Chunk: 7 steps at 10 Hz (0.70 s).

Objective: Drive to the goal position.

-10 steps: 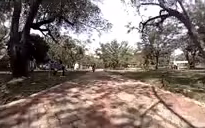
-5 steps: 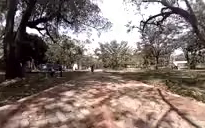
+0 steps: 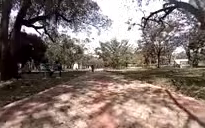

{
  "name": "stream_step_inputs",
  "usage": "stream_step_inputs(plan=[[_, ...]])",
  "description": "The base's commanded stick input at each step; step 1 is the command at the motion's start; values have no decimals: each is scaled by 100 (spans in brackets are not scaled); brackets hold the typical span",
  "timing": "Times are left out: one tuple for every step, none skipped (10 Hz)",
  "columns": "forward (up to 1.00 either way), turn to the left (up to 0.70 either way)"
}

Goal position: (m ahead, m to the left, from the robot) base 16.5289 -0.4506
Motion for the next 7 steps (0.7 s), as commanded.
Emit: stream_step_inputs(plan=[[70,0],[70,-6],[70,-35],[70,-35],[70,-35],[70,-28],[70,-11]])
